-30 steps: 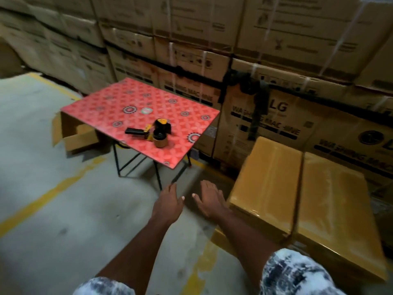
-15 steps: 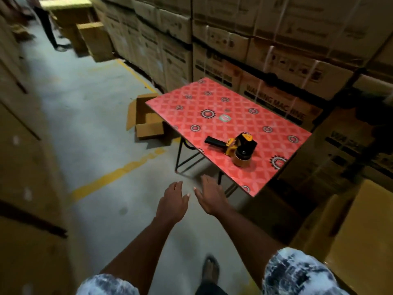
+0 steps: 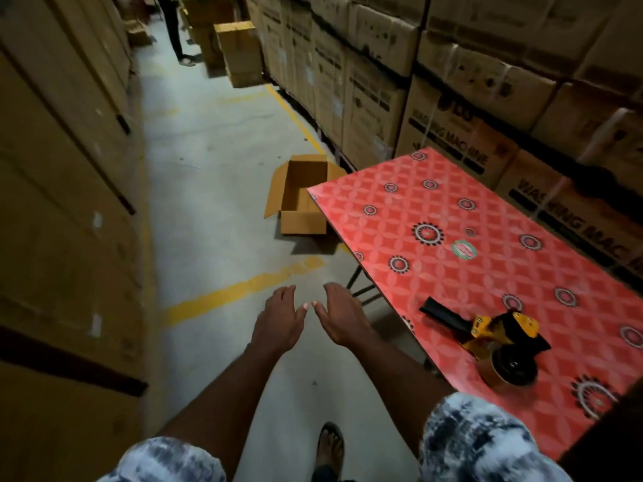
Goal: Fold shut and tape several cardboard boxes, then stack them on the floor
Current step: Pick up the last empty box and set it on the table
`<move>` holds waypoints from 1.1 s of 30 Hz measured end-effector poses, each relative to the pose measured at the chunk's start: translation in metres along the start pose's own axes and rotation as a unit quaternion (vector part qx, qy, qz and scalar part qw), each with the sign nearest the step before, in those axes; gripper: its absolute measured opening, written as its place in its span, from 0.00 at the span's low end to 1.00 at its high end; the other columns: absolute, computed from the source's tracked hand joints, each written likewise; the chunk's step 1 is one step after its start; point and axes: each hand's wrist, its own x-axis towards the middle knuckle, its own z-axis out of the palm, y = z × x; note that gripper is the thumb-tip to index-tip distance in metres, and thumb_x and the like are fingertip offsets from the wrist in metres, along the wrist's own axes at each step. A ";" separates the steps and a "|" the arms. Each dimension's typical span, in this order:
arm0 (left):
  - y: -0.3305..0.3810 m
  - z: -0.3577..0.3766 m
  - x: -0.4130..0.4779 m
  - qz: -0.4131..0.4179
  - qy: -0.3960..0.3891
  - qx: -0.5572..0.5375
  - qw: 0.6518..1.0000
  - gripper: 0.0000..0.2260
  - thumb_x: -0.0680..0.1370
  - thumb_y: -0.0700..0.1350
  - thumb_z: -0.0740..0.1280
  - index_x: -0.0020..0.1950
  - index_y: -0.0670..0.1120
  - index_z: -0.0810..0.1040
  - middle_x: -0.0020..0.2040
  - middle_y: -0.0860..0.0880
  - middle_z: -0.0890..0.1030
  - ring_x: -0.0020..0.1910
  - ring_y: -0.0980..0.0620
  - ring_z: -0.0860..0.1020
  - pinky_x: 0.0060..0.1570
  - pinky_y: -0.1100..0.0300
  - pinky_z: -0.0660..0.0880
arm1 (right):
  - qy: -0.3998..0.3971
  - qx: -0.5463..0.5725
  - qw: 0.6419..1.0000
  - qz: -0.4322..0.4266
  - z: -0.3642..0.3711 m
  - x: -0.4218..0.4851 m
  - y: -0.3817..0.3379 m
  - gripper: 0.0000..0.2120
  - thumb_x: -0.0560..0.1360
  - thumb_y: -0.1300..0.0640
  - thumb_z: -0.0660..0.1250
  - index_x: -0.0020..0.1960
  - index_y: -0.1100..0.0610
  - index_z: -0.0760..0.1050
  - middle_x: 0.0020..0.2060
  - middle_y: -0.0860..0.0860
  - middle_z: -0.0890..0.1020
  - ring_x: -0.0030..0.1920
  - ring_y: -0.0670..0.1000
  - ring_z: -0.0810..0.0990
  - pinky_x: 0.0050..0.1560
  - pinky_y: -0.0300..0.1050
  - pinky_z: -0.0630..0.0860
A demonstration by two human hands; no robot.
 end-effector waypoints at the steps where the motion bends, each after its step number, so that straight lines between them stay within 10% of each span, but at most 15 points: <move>1: -0.003 -0.006 0.016 -0.008 0.006 -0.004 1.000 0.26 0.84 0.56 0.58 0.79 0.46 0.62 0.77 0.44 0.65 0.74 0.43 0.67 0.69 0.47 0.68 | -0.003 -0.001 1.000 -0.007 -0.001 0.020 -0.004 0.27 0.83 0.42 0.57 0.75 0.58 0.65 0.71 0.57 0.71 0.71 0.58 0.69 0.70 0.57 0.68; 33: -0.127 -0.113 0.574 -0.037 -0.082 -0.064 0.994 0.24 0.84 0.55 0.60 0.75 0.44 0.66 0.73 0.42 0.69 0.70 0.41 0.70 0.64 0.47 0.71 | -0.033 -0.028 0.998 0.055 0.001 0.593 -0.072 0.26 0.80 0.44 0.63 0.72 0.58 0.67 0.66 0.57 0.72 0.64 0.59 0.74 0.62 0.55 0.73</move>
